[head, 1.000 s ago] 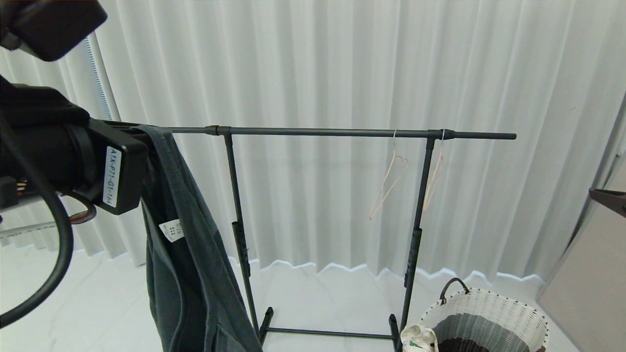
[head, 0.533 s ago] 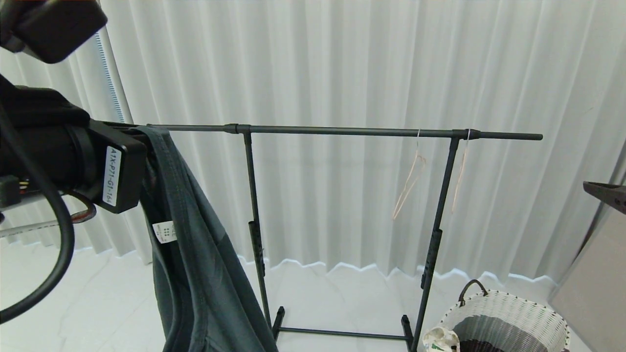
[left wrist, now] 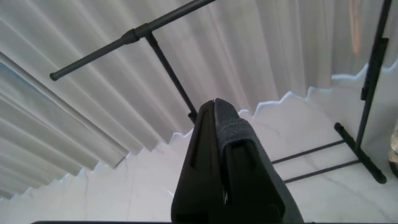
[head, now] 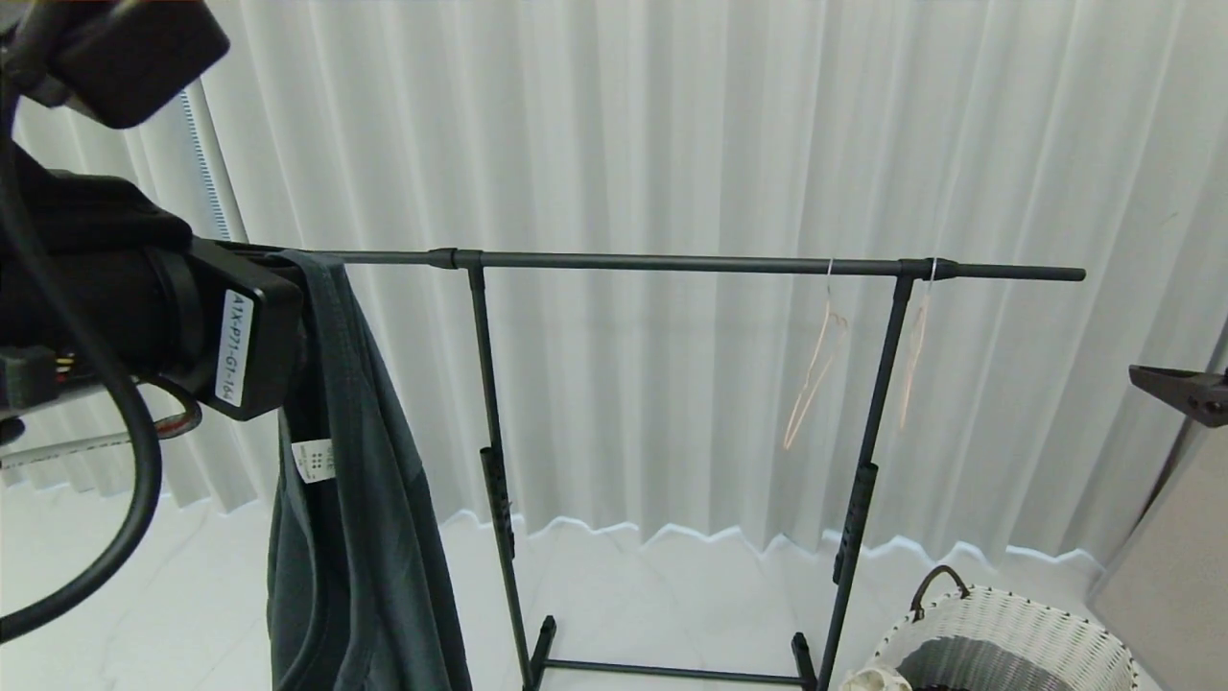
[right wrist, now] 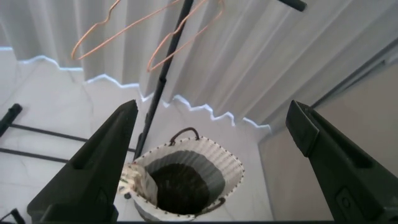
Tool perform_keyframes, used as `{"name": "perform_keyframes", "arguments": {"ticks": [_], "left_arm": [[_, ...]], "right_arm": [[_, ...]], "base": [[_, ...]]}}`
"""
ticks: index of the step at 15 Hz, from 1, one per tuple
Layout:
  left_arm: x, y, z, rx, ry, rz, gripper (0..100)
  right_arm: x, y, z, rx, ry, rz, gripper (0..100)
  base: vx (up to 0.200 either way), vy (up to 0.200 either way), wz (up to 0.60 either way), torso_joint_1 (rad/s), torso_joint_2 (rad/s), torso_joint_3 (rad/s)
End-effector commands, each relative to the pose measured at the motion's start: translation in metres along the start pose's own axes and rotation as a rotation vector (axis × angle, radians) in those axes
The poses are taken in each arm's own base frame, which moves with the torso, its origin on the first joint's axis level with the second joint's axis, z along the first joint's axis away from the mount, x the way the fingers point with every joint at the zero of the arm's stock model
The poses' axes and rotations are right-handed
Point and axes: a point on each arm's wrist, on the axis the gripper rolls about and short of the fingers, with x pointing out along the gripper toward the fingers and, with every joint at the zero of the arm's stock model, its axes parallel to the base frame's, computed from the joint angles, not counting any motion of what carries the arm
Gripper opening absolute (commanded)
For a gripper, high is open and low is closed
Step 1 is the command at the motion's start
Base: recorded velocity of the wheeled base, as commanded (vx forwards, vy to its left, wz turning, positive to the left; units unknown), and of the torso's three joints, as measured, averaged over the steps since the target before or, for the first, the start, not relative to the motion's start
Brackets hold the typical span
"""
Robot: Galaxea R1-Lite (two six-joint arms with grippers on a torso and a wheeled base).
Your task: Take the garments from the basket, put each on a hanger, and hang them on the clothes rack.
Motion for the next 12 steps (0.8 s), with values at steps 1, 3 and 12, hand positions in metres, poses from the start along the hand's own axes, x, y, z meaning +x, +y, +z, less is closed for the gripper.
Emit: {"name": "perform_keyframes", "arguments": {"ticks": [1,3,12], "left_arm": [[0.000,0.000,0.000,0.001,0.000,0.000,0],[0.000,0.000,0.000,0.001,0.000,0.000,0],[0.000,0.000,0.000,0.001,-0.002,-0.001,0]], "right_arm": [[0.001,0.000,0.000,-0.001,0.001,0.000,100],[0.001,0.000,-0.001,0.001,0.005,0.000,100],[0.003,0.003,-0.010,0.044,0.036,0.004,100]], "base": [[0.200,0.000,0.00,0.017,0.01,-0.002],[0.200,0.000,0.00,0.005,0.00,0.002],[0.200,0.000,0.00,0.002,0.00,0.003]]}}
